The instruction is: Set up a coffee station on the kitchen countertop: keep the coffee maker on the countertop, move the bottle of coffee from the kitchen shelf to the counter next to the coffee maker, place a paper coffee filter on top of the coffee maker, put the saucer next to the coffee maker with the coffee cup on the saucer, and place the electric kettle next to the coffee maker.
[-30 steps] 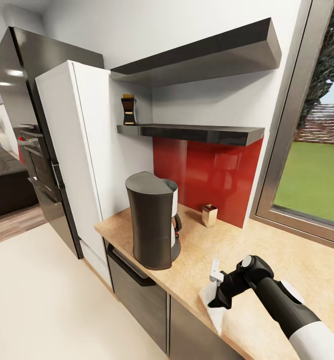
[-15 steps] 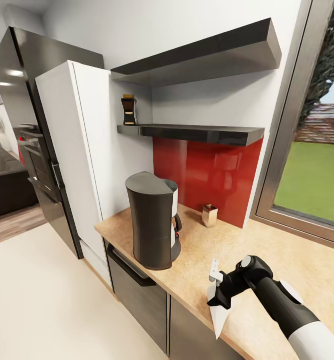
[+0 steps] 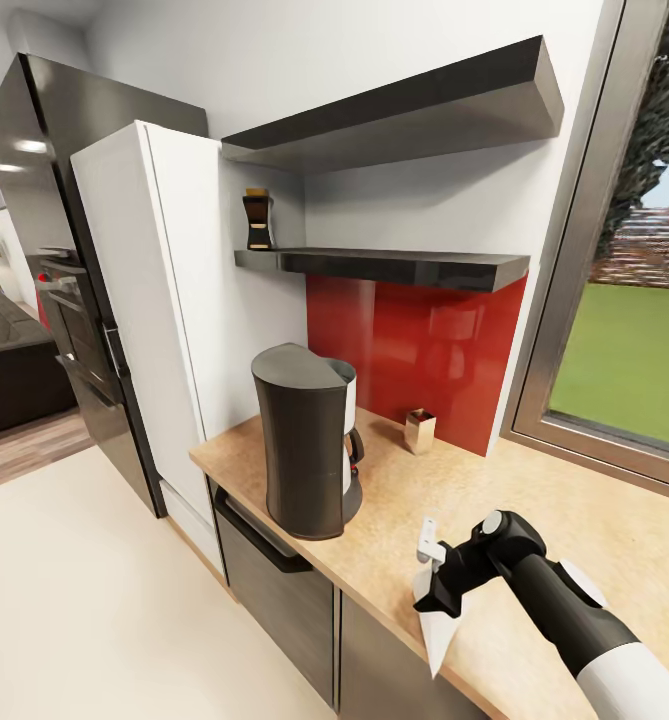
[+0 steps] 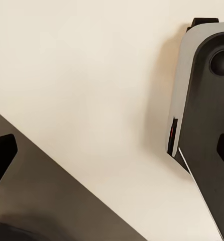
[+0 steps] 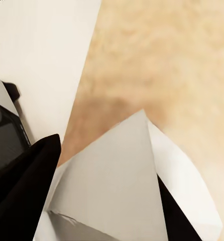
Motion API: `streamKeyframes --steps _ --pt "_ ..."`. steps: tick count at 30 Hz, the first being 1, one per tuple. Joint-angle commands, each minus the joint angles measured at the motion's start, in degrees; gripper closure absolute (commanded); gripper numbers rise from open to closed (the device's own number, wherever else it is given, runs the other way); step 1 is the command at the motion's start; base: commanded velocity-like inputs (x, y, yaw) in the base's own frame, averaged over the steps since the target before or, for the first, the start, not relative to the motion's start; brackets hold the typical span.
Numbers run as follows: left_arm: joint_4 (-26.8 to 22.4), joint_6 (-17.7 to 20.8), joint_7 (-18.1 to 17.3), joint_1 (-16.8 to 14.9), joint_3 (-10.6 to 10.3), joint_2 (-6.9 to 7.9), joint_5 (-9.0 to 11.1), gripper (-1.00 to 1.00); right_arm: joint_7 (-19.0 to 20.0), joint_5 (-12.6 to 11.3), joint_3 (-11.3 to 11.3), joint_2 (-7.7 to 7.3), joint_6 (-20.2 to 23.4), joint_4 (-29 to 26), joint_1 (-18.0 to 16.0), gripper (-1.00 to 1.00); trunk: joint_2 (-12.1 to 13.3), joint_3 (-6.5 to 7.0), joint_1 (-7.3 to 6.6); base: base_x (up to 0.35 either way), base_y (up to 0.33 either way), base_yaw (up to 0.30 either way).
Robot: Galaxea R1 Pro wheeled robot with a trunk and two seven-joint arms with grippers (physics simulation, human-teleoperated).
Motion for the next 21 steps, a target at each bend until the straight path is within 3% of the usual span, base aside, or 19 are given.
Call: streamKeyframes --steps 1,6,8,9,13,21 --pt "-0.10 0.30 0.08 0.01 0.47 -0.02 -0.60 -1.00 0.23 0.17 0.07 0.16 0.54 -0.17 -0.03 1.00 -0.04 -0.03 0.02 0.000 0.000 0.000" --pt "-0.10 0.32 0.05 0.01 0.47 -0.02 -0.61 -1.00 0.16 0.33 -0.14 1.52 0.58 -1.01 -0.03 1.00 -0.04 -0.03 0.02 0.000 0.000 0.000" --pt "-0.10 0.34 0.04 0.01 0.47 -0.02 -0.60 -1.00 0.07 0.40 -0.30 1.80 0.66 -4.56 -0.03 1.00 -0.04 -0.03 0.02 0.000 0.000 0.000" --pt "-0.10 0.32 0.04 0.01 0.47 -0.02 -0.61 -1.00 0.03 0.43 -0.47 1.95 0.85 -9.47 -0.03 1.00 -0.04 -0.03 0.02 0.000 0.000 0.000" --pt "-0.10 0.30 0.04 0.01 0.47 0.01 -0.61 -1.00 0.01 0.38 -0.65 2.02 1.19 -15.68 -0.53 1.00 -0.04 -0.03 0.02 0.000 0.000 0.000" --pt "-0.17 0.22 -0.04 -0.07 0.31 0.05 -0.79 -1.00 -0.01 0.50 -0.80 1.97 7.48 -17.35 -8.42 1.00 -0.04 -0.03 0.02 0.000 0.000 0.000"
